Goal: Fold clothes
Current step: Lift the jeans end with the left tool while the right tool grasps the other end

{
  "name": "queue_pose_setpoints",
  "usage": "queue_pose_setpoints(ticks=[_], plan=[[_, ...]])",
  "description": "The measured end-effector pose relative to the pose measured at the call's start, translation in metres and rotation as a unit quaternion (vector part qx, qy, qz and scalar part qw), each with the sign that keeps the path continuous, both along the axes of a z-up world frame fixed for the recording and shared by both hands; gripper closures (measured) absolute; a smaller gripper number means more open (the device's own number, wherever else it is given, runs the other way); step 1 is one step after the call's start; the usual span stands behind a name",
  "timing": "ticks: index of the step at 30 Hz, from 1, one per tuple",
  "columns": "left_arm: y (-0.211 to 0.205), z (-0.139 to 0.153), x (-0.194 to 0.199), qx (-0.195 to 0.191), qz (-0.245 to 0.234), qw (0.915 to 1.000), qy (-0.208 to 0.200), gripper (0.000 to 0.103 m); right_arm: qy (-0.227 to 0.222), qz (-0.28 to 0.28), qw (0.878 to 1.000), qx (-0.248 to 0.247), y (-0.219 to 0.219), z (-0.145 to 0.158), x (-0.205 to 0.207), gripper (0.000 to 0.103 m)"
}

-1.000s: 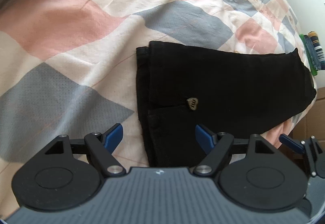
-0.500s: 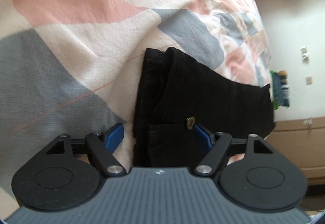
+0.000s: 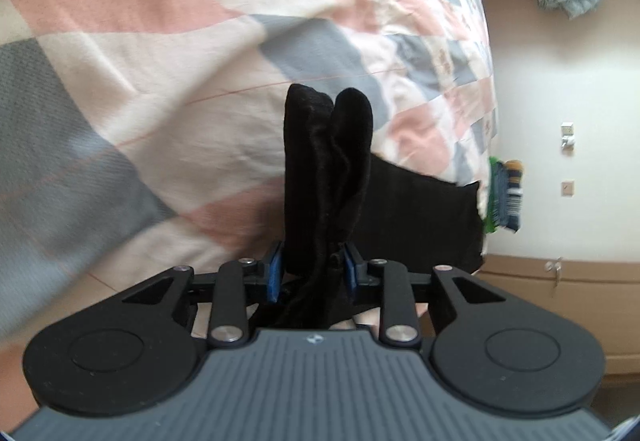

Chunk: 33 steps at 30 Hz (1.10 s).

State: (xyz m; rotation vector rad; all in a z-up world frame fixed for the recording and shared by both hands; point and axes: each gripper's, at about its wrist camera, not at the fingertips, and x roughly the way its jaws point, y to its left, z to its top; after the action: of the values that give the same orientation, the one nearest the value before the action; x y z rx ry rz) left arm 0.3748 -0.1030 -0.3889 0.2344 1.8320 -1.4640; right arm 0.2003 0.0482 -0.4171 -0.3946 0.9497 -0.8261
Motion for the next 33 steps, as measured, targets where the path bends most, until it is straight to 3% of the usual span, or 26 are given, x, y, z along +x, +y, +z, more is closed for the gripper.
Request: queue_pose_setpoints(ticks=[2,4,6,9,11,12,15,18,19,21,24,27,29,31,33], plan=[[-0.002,0.006,-0.004,0.007,0.006,0.9999,-0.005,0.078,-0.006,-0.006,1.0,-0.002,-0.004,0.0,0.002,0.031],[-0.005,0.01,-0.009,0.013,0.009,0.9998,-0.014,0.078,-0.027,-0.014,1.0,-0.002,-0.01,0.005,0.001,0.039],[-0.006,0.012,-0.012,0.022,0.014,0.9994,-0.024,0.078,-0.066,-0.026,0.997,0.028,-0.022,0.018,-0.006,0.064],[-0.006,0.022,-0.014,0.022,0.015,0.9988,-0.041,0.076,-0.129,-0.048,0.987,0.087,-0.043,0.039,-0.027,0.087],[-0.008,0.037,-0.018,-0.001,0.015,0.9994,-0.031,0.072,-0.187,-0.075,0.971,0.128,-0.057,0.057,-0.051,0.097],[-0.009,0.047,-0.021,-0.023,0.013,0.9995,-0.02,0.07,-0.224,-0.093,0.958,0.156,-0.067,0.067,-0.066,0.098],[-0.015,0.079,-0.039,-0.088,-0.007,0.9959,-0.015,0.065,-0.345,-0.161,0.896,0.229,-0.097,0.091,-0.126,0.098],[-0.024,0.096,-0.071,-0.13,-0.033,0.9904,-0.031,0.065,-0.424,-0.219,0.841,0.255,-0.115,0.102,-0.192,0.097],[-0.028,0.099,-0.082,-0.141,-0.043,0.9884,-0.035,0.065,-0.442,-0.237,0.826,0.258,-0.115,0.103,-0.215,0.097],[-0.038,0.099,-0.113,-0.155,-0.069,0.9845,-0.043,0.065,-0.459,-0.273,0.807,0.252,-0.119,0.103,-0.256,0.096],[-0.049,0.076,-0.162,-0.152,-0.107,0.9802,-0.068,0.065,-0.471,-0.339,0.771,0.262,-0.128,0.083,-0.313,0.094],[-0.057,0.048,-0.211,-0.137,-0.147,0.9746,-0.099,0.065,-0.496,-0.385,0.71,0.319,-0.138,0.039,-0.368,0.09],[-0.057,0.033,-0.235,-0.13,-0.166,0.9701,-0.12,0.066,-0.533,-0.382,0.666,0.357,-0.14,0.022,-0.391,0.088],[-0.054,0.027,-0.243,-0.132,-0.161,0.969,-0.134,0.061,-0.577,-0.363,0.625,0.381,-0.143,0.018,-0.408,0.078],[-0.053,0.027,-0.24,-0.127,-0.145,0.9721,-0.134,0.061,-0.616,-0.353,0.586,0.391,-0.148,0.012,-0.421,0.051]])
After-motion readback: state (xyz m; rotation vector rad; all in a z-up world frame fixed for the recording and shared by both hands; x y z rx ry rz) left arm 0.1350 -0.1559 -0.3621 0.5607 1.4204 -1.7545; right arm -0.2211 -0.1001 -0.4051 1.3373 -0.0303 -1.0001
